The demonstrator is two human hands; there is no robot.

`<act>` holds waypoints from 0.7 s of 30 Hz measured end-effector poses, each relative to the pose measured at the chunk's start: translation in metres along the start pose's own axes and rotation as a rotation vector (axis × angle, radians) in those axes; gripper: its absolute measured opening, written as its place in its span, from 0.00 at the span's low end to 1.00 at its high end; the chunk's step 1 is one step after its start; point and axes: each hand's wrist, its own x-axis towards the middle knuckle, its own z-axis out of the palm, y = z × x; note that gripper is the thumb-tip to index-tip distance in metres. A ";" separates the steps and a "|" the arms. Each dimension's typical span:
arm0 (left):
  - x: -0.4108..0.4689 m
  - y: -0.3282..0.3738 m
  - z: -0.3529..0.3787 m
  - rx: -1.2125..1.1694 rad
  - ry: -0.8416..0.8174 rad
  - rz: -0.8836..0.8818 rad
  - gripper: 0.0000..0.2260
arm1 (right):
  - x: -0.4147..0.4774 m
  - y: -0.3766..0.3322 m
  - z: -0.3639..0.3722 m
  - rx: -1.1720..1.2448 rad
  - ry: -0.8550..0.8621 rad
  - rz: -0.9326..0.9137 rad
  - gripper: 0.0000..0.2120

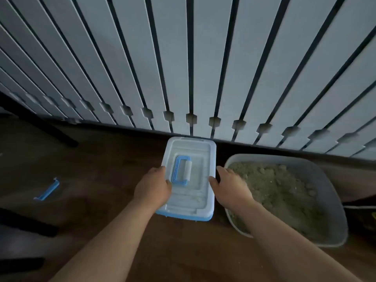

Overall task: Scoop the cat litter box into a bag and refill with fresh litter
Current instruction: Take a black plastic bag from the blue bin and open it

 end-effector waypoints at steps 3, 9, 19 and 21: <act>0.015 -0.020 0.019 -0.004 -0.006 -0.112 0.18 | 0.020 0.006 0.027 0.035 0.029 0.067 0.19; 0.027 -0.042 0.045 -0.060 -0.021 -0.144 0.05 | 0.036 0.015 0.051 0.079 0.020 0.100 0.06; 0.025 -0.042 0.044 -0.039 0.046 -0.103 0.08 | 0.030 -0.001 0.049 0.105 0.151 0.081 0.08; 0.025 -0.044 0.037 -0.045 0.055 -0.098 0.06 | 0.030 -0.006 0.045 0.131 0.174 0.084 0.08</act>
